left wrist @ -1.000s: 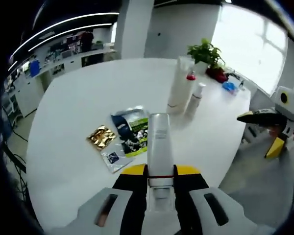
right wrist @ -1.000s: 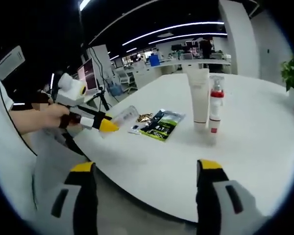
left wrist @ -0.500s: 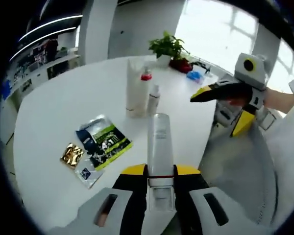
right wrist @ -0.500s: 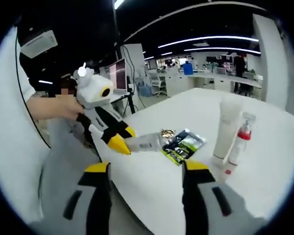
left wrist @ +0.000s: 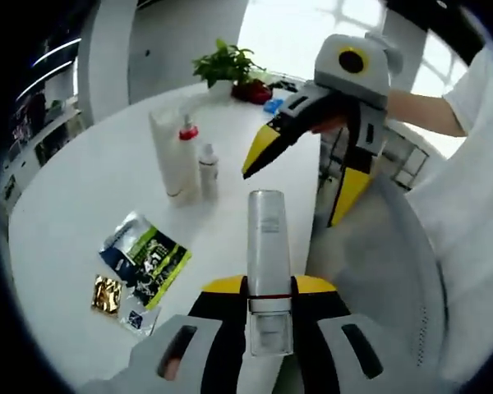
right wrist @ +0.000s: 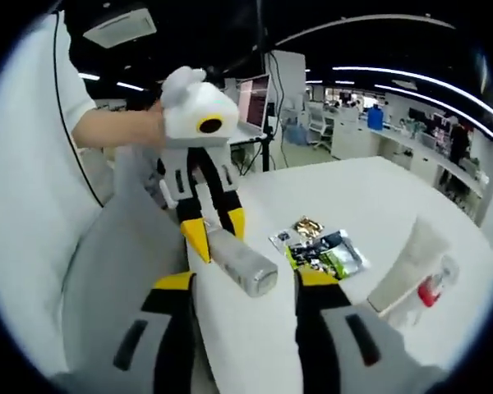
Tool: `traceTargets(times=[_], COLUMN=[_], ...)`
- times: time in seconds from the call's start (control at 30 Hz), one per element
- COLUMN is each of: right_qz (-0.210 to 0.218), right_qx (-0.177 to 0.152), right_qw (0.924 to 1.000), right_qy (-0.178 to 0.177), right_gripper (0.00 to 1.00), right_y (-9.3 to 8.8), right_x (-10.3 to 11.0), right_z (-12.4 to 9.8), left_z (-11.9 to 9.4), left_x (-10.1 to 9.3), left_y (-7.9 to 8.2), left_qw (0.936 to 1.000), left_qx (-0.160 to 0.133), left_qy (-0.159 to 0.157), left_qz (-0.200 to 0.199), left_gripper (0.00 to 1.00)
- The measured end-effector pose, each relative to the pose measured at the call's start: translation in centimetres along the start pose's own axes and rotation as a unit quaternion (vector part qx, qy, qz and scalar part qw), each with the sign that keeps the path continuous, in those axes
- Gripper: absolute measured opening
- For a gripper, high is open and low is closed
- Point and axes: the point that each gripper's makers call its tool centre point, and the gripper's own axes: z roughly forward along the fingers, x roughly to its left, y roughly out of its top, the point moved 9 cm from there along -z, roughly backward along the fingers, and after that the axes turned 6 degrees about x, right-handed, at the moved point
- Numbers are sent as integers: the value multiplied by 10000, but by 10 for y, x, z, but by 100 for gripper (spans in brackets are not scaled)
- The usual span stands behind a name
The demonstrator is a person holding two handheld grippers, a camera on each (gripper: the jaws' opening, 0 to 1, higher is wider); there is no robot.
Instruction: Arrange the skincare products in the storage area until every visible bottle or jar stands upright without overlapping.
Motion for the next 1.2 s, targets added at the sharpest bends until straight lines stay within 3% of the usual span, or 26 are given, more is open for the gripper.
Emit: traceTargets(times=[0.2, 0.47, 0.6, 0.8, 1.03, 1.2], right_qz=[-551, -1378, -1402, -1114, -59, 410], right_qx=[440, 1285, 1414, 1189, 625, 306], right_qw=[9968, 9784, 9755, 9829, 9923, 9925], right_qy=[366, 856, 931, 860, 1069, 1108], right_gripper=[30, 22, 21, 19, 19, 18], right_y=[8, 10, 5, 3, -6, -16], right_x=[0, 5, 9, 9, 13, 15], right_z=[11, 27, 31, 28, 16, 9], left_z=[3, 7, 4, 0, -6, -11], left_x=[-1, -7, -8, -6, -6, -3], left_y=[5, 11, 13, 11, 15, 13], left_qw=[9989, 9969, 9966, 9972, 9953, 9932], left_qx=[282, 455, 402, 181, -590, -858], left_qy=[-158, -356, -458, -530, -764, -730], left_qz=[330, 541, 561, 495, -13, -295], left_gripper=[17, 17, 17, 17, 22, 31])
